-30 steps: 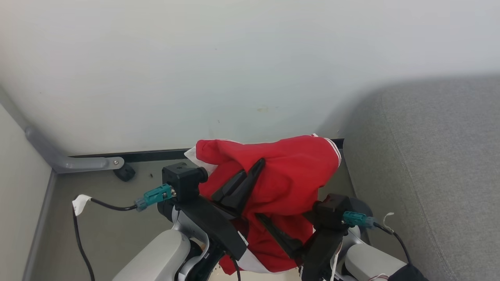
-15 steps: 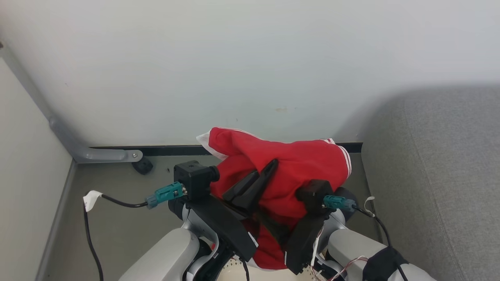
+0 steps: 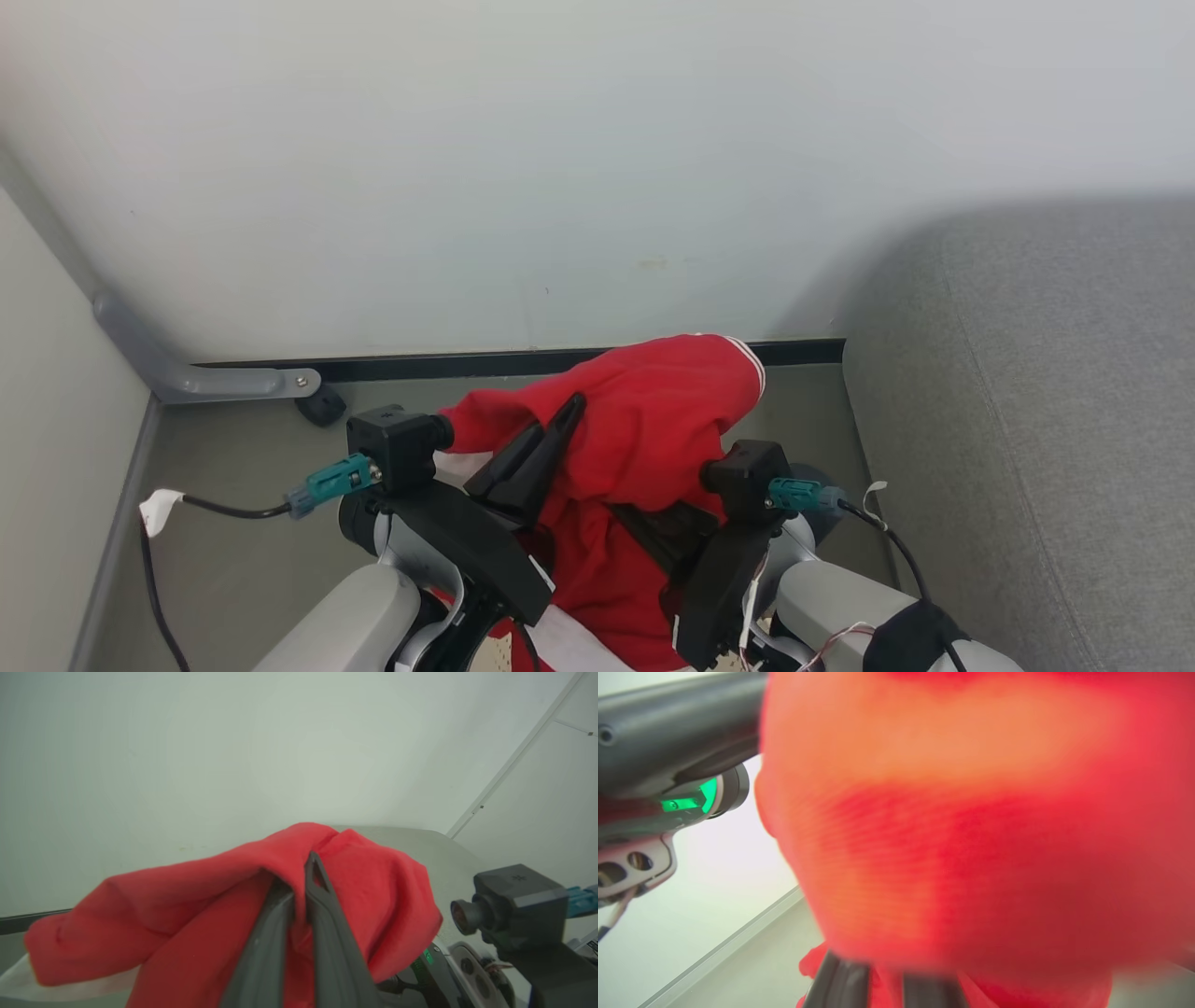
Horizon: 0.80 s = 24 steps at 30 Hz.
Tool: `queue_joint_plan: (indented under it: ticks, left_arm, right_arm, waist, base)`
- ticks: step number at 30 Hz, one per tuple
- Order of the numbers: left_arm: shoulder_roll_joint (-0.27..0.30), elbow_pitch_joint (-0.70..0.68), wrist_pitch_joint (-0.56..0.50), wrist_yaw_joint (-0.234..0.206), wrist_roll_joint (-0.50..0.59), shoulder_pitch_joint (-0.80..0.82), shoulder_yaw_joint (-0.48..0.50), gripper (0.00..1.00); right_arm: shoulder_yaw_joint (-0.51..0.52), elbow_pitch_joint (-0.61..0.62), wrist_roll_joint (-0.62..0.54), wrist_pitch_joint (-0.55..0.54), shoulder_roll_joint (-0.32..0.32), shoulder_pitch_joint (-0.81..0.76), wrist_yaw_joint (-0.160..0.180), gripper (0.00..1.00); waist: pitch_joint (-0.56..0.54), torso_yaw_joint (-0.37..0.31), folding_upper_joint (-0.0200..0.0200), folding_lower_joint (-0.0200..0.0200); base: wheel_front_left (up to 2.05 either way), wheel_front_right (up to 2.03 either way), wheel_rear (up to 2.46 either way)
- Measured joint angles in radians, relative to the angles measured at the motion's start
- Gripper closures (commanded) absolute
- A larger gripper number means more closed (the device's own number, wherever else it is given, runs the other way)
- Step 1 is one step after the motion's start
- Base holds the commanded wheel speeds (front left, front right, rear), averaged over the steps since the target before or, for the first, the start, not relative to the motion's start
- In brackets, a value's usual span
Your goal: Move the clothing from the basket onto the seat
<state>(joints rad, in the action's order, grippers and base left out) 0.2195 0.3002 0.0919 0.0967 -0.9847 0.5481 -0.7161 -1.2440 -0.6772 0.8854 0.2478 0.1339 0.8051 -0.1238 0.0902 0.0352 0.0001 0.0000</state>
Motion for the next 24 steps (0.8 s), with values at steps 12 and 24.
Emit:
queue_joint_plan:
  ticks: [12, 24]
  left_arm:
    - [0.029, -0.012, 0.016, 0.0, 0.0, -0.066, -0.004, 0.6]
    - [0.062, -0.056, 0.038, 0.0, 0.01, -0.09, -0.006, 0.0]
  right_arm:
    - [0.084, 0.107, 0.045, 0.0, 0.064, -0.073, 0.0, 1.0]
    - [0.192, 0.163, 0.045, 0.0, 0.122, -0.132, 0.0, 1.0]
  waist:
    - [-0.003, -0.058, 0.0, 0.0]
    - [0.0, -0.112, 0.0, -0.0001]
  base:
    - [0.0, 0.0, 0.0]
    - [0.0, 0.0, 0.0]
